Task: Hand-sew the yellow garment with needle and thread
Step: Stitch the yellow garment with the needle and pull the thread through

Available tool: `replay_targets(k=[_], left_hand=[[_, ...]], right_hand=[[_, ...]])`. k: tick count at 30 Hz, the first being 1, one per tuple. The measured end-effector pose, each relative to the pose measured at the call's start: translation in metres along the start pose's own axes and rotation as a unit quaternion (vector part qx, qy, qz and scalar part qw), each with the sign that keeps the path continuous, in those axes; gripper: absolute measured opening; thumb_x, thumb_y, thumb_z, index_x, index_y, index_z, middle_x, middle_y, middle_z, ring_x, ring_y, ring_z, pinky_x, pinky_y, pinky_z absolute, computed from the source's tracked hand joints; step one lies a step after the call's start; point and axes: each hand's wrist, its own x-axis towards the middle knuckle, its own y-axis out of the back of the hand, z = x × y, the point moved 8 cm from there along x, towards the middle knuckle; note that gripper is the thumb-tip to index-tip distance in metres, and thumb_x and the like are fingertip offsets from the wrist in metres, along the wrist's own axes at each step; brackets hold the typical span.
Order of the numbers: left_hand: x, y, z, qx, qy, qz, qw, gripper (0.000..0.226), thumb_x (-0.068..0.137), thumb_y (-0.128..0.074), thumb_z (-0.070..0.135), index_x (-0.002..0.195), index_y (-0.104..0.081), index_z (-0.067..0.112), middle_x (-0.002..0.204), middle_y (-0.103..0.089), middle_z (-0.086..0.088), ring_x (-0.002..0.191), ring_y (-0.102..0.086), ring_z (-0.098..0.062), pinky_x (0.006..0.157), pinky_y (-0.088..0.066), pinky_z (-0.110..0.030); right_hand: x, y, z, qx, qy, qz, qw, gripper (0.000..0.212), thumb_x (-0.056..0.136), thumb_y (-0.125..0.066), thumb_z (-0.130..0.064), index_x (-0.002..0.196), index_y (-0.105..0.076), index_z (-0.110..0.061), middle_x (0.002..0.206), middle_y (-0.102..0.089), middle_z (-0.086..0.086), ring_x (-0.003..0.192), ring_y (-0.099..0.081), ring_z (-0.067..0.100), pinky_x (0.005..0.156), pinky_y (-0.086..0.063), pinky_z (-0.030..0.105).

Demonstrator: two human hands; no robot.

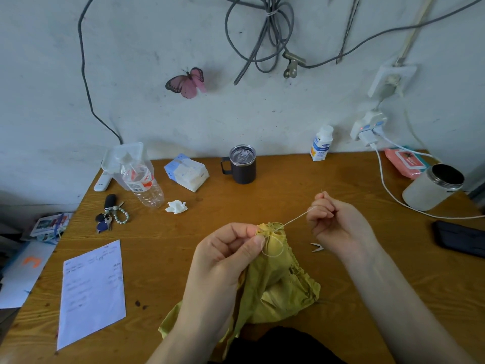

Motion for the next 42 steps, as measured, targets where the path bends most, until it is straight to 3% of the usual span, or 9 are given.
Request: replay_targets(k=[10,18,24,31,35,37,39,42], left_hand=[[-0.005,0.001,0.011,0.013,-0.022,-0.003,1.000,0.001,0.070,-0.076,0.020,0.070,-0.076,0.021,0.064,-0.070,-0.001,0.060,-0.065,-0.008,0.056,-0.052,-0.018],[-0.008,0.006,0.015,0.034,-0.030,0.010,0.999,0.020,0.059,-0.074,0.036,0.073,-0.076,0.021,0.067,-0.071,-0.001,0.063,-0.065,-0.008,0.058,-0.053,-0.020],[-0.011,0.004,0.015,0.051,-0.025,-0.005,0.998,0.015,0.066,-0.077,0.031,0.076,-0.076,0.020,0.069,-0.072,-0.002,0.064,-0.066,-0.010,0.058,-0.054,-0.021],[-0.014,0.001,0.022,0.090,-0.050,0.004,0.995,0.021,0.063,-0.071,0.040,0.077,-0.075,0.026,0.071,-0.073,0.000,0.066,-0.068,-0.007,0.058,-0.053,-0.018],[-0.015,0.000,0.026,0.093,-0.063,0.011,0.994,0.021,0.060,-0.070,0.041,0.076,-0.075,0.027,0.070,-0.073,0.000,0.065,-0.067,-0.007,0.057,-0.052,-0.016],[-0.016,0.001,0.027,0.099,-0.067,0.014,0.993,0.021,0.060,-0.069,0.042,0.075,-0.074,0.029,0.070,-0.073,0.001,0.065,-0.067,-0.006,0.057,-0.052,-0.016],[-0.016,0.001,0.027,0.105,-0.067,0.016,0.992,0.021,0.060,-0.069,0.042,0.076,-0.074,0.030,0.069,-0.073,0.001,0.065,-0.067,-0.006,0.058,-0.053,-0.016],[-0.017,0.000,0.027,0.116,-0.067,0.013,0.991,0.020,0.061,-0.068,0.041,0.076,-0.072,0.030,0.065,-0.070,0.001,0.063,-0.065,-0.007,0.058,-0.054,-0.018]], right_hand=[[0.014,0.021,-0.009,0.001,0.023,0.046,0.999,0.028,0.100,-0.036,-0.016,0.074,-0.045,-0.011,0.050,-0.033,-0.006,0.038,-0.031,0.005,0.037,-0.033,0.014],[0.020,0.040,-0.020,0.014,0.045,0.079,0.996,0.026,0.099,-0.038,-0.016,0.075,-0.046,-0.011,0.052,-0.033,-0.006,0.038,-0.031,0.005,0.036,-0.033,0.014],[0.019,0.047,-0.023,0.007,0.054,0.093,0.994,0.025,0.099,-0.038,-0.017,0.076,-0.046,-0.011,0.055,-0.033,-0.007,0.041,-0.031,0.004,0.038,-0.033,0.014],[-0.006,0.010,-0.012,-0.096,0.074,0.002,0.993,0.019,0.096,-0.040,-0.010,0.079,-0.048,-0.009,0.053,-0.037,-0.004,0.043,-0.034,0.007,0.040,-0.037,0.017],[-0.023,-0.016,-0.014,-0.161,0.130,-0.048,0.977,0.020,0.095,-0.040,-0.007,0.078,-0.051,-0.009,0.052,-0.038,-0.004,0.043,-0.035,0.007,0.041,-0.037,0.018],[-0.036,-0.029,-0.016,-0.242,0.172,-0.087,0.951,0.021,0.095,-0.041,-0.006,0.079,-0.053,-0.011,0.053,-0.040,-0.004,0.045,-0.037,0.008,0.043,-0.038,0.019],[-0.057,-0.049,-0.013,-0.364,0.227,-0.153,0.891,0.022,0.094,-0.043,-0.008,0.079,-0.058,-0.014,0.055,-0.043,-0.005,0.049,-0.040,0.009,0.048,-0.040,0.020],[-0.095,-0.081,0.003,-0.552,0.327,-0.249,0.725,0.015,0.090,-0.050,-0.017,0.084,-0.062,-0.020,0.059,-0.050,-0.004,0.056,-0.049,0.006,0.055,-0.044,0.017]])
